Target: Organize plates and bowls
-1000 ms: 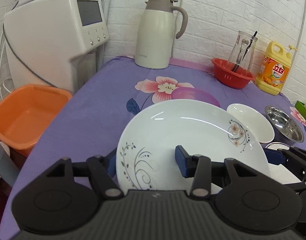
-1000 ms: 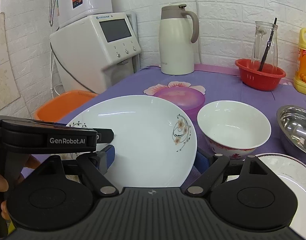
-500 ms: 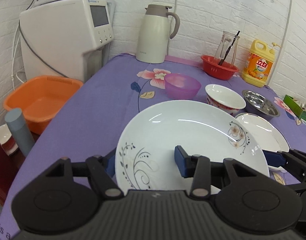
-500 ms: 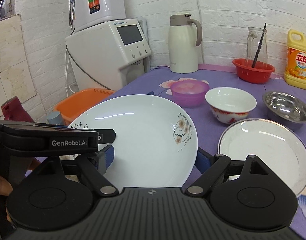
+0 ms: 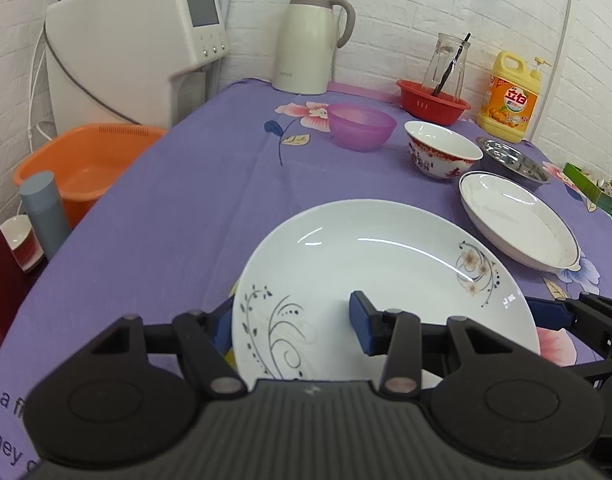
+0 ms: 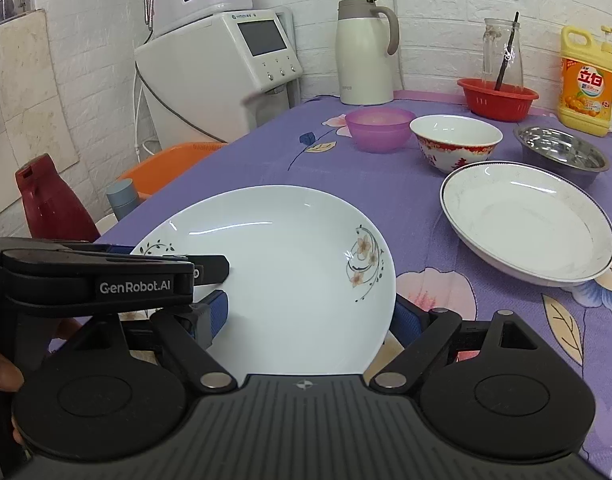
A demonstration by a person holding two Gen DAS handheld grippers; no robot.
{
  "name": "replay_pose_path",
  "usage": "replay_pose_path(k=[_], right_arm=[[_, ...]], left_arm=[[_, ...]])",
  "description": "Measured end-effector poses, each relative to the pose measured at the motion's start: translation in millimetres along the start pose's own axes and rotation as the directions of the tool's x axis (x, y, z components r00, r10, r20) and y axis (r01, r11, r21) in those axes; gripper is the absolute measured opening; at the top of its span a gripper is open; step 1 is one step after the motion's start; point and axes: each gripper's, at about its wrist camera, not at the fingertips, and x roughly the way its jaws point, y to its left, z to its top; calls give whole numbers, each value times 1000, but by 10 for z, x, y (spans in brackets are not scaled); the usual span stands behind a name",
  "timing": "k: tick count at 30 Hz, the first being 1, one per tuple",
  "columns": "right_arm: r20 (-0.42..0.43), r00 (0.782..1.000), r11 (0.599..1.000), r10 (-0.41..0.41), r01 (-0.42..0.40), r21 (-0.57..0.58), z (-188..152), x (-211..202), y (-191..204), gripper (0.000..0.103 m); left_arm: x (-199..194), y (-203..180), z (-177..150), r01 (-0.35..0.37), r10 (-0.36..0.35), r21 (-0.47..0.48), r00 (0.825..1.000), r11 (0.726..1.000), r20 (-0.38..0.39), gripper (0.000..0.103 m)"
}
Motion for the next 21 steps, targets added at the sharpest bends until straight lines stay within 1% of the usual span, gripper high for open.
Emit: replay_pose_path(k=[3,5,6,8,11,12,13,16,18,21], right_arm=[[0,1000,1000,-9,9,-28,-20,14,27,103],[-6,1000,1000,-5,5,-28,-31,15,17,103],[-8,1000,1000,-2,1,-30,-32,18,8,103],[-17,1000,999,-2,2,-36,-28,13,-15,103],[66,997,999,-38,37,14,25,-172,-188,103],[100,994,998,-45,42,38,58,-258,-274,103],[130,990,997,-63,56,54,97,-335,-367,103],[170,971,984,-168,157,80,194,-472,-669,103],[166,958,969,-235,218,114,211,-501,-915,103],[140,944,947,-297,273,169,214,-485,-1252,103]], left_arm=[[22,-21,-26,-23,22,38,1000,999,18,45],[4,-50,-12,-29,27,64,999,997,41,50],[-14,-54,0,-30,26,68,998,997,53,55],[-75,-57,49,-36,31,63,996,997,80,60],[-166,-54,165,-14,10,39,994,999,109,63],[-186,-71,204,-9,5,34,993,999,118,68],[-204,-99,242,-2,-2,30,992,1000,129,70],[-208,-251,352,50,-54,30,988,998,146,73],[-156,-395,407,93,-96,30,986,995,136,73],[-22,-643,501,159,-161,32,981,987,107,74]])
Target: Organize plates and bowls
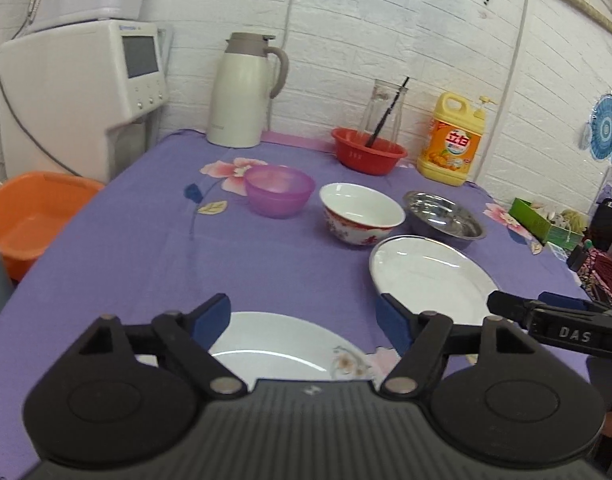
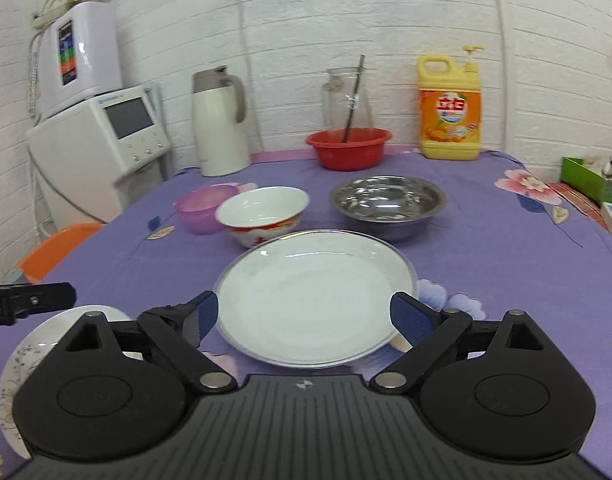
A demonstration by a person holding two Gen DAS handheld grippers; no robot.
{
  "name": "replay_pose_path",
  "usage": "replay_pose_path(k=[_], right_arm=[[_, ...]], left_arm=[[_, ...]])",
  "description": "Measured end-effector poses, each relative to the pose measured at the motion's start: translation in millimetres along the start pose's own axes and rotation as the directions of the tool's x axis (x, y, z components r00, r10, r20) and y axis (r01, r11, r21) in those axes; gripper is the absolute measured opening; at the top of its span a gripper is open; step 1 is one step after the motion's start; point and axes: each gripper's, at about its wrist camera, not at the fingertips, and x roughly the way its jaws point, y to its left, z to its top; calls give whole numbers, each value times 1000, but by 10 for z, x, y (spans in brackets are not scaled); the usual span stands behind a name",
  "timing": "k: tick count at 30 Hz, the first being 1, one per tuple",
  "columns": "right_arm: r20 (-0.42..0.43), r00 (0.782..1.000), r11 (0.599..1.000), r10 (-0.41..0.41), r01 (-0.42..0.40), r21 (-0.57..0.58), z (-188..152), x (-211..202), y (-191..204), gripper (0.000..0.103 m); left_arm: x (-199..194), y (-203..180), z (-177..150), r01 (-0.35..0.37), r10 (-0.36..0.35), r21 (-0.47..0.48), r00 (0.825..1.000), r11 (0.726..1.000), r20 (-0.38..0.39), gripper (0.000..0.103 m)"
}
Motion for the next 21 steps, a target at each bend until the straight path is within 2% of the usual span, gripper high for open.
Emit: replay_pose_path(k=[3,7,11,15,18,21], right_arm=[[-35,998,998,-52,53,16,3,202,-224,103],[-100,993,997,-67,70,24,15,572,-360,103],[-151,987,998,-61,62,6,18,843,-385,103],[-159,987,999,-34,36,12,-37,897,-394,103],[-176,983,998,-53,45,-52,-36,917,-326,103],[-167,985,999,-45,41,-28,-32,905,-357,103]], left_arm=[[282,-192,112,53,-54,-14,997,998,-48,74],[757,-386,277,100,-106,-54,986,993,-125,74],[1188,-508,358,64,-74,-58,977,996,-199,73],[1447,-589,364,38,-42,-19,969,999,-243,73],[1562,-592,347,26,-29,-14,963,1000,-267,73],[1607,-603,346,17,-17,-3,961,1000,-276,73]])
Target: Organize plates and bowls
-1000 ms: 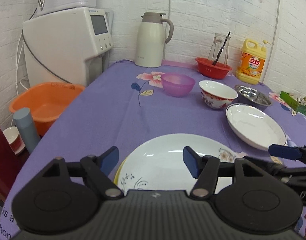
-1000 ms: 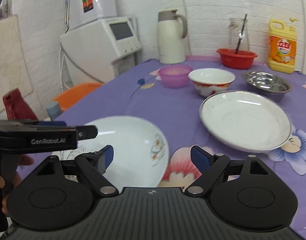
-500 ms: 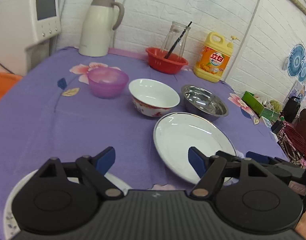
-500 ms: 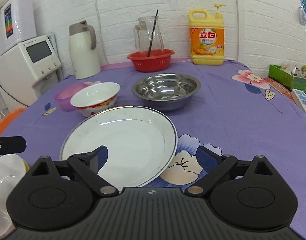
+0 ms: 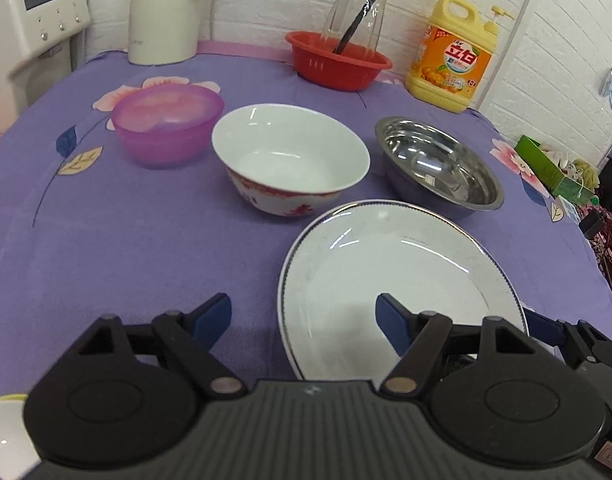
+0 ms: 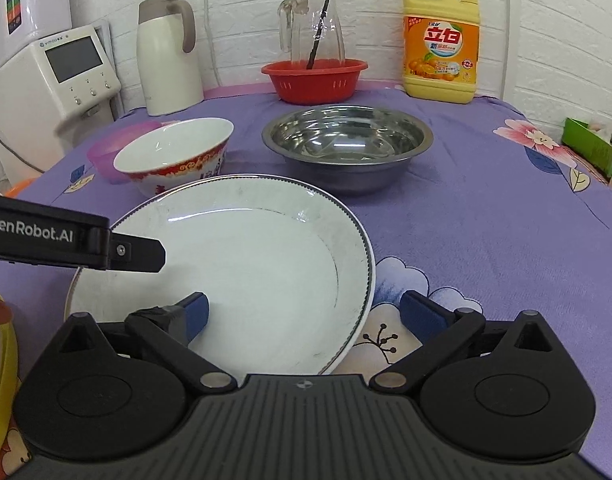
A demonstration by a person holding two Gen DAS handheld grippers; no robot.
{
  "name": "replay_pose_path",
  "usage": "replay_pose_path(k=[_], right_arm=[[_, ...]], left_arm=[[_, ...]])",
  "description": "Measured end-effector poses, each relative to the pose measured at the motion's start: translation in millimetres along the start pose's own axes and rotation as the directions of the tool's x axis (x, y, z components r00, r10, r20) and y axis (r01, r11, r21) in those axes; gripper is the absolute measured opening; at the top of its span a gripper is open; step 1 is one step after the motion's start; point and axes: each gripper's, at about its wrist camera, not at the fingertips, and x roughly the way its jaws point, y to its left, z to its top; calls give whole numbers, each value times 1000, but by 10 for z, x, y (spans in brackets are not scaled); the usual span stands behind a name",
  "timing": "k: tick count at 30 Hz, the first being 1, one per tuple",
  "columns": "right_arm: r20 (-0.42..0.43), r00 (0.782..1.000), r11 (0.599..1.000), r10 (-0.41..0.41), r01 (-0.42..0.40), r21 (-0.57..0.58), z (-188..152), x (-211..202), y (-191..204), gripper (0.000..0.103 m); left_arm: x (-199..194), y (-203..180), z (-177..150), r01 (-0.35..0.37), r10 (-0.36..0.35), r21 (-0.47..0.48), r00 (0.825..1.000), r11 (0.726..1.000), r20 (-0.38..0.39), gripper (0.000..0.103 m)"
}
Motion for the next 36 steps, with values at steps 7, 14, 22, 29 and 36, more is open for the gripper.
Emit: replay_pose_path(k=[7,14,22,29,36], right_arm=[[7,1000,999,18,-18,27,-1,-30,-40,103],[12,999,999,44,-44,22,-6,-35,-33,103],[6,999,999,35,-35,5,2,-21,-16,103],[-8,1000,1000,13,-14,-28,11,9,32,103],[-12,1000,1000,8,-8,-30,19,16,29,103]], left_arm=[[79,-48,18,-18,19,21,1000,1000,-11,73],[124,-154,7,-48,48,62,999,997,1,72],[143,-219,-11,-74,73,90,997,993,13,74],[133,-232,-9,-77,76,91,997,993,10,74],[122,-243,-18,-69,68,100,998,993,10,74]])
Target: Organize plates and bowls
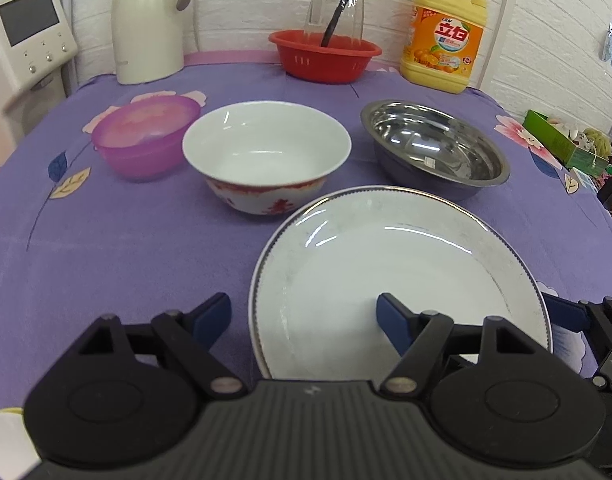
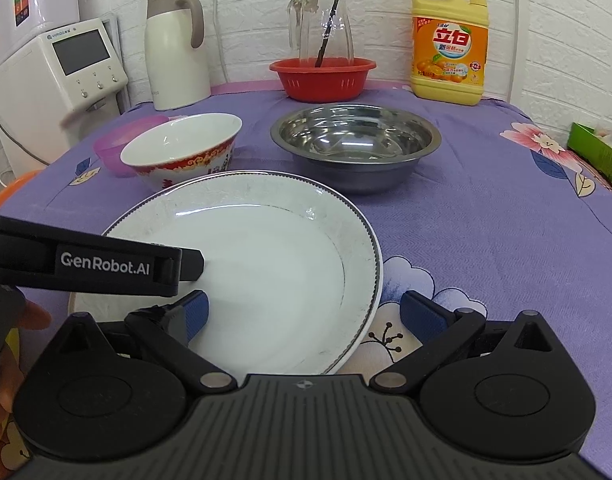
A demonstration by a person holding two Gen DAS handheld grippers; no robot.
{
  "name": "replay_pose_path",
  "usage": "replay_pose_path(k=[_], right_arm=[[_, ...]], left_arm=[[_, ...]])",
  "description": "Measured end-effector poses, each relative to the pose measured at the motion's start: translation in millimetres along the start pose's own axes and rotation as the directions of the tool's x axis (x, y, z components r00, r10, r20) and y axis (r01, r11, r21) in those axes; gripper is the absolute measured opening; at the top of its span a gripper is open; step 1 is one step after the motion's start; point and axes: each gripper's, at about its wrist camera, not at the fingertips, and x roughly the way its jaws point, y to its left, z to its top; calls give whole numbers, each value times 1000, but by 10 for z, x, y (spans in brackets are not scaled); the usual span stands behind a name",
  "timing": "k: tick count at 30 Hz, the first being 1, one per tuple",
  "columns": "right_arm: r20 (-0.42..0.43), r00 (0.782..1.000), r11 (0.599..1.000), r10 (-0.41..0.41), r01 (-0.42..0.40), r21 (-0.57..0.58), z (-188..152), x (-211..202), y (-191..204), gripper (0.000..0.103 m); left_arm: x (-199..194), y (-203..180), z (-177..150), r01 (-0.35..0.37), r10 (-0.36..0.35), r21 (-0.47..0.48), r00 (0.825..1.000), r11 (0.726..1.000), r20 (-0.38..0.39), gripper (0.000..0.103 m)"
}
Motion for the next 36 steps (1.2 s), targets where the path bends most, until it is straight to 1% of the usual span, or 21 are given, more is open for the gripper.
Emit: replay_pose_path(k=[8,12,18,20,21,23,24,25,27,30,32,36], right_arm=[[1,1000,1000,-1,1,-1,6,11,23,103],[3,1000,1000,3,-3,0,11,16,21,103],[4,1000,1000,9,-9,2,6,9,17,103],[7,1000,1000,9,-9,0,1,8,28,103],[11,1000,1000,16,-16,-4,-3,5,33,103],[25,999,999,46,-45,-24,-11,-22,59,103],[24,999,999,41,-40,-26,-12,-21,67,103],[25,999,999,43,-42,-28,-13,-24,67,103],[23,999,999,40,-39,-15,-7,-50,53,103],[35,999,999,39,-39,7,-3,-182,58,103],[63,998,1000,13,-12,-14,6,-315,134,103],[120,993,999,-9,14,-39,17,-553,285,103]], left_arm=[[-21,-51,-30,19,-19,23,1000,1000,2,73],[-34,-63,-45,21,-21,27,1000,999,8,70],[-34,-57,-56,29,-30,33,999,999,12,71],[-28,-70,-56,31,-31,39,999,999,17,69],[-29,-83,-54,41,-42,45,999,998,18,63],[-29,-92,-44,40,-41,40,999,998,12,62],[-36,-88,-43,43,-43,38,999,998,11,59],[-53,-73,-41,55,-55,24,998,998,6,53],[-111,-56,-57,73,-73,10,997,997,3,53],[-273,-57,-85,100,-100,-6,995,995,26,53],[-415,-52,-102,109,-108,-7,992,994,61,54],[-680,-4,-148,99,-99,5,988,995,116,53]])
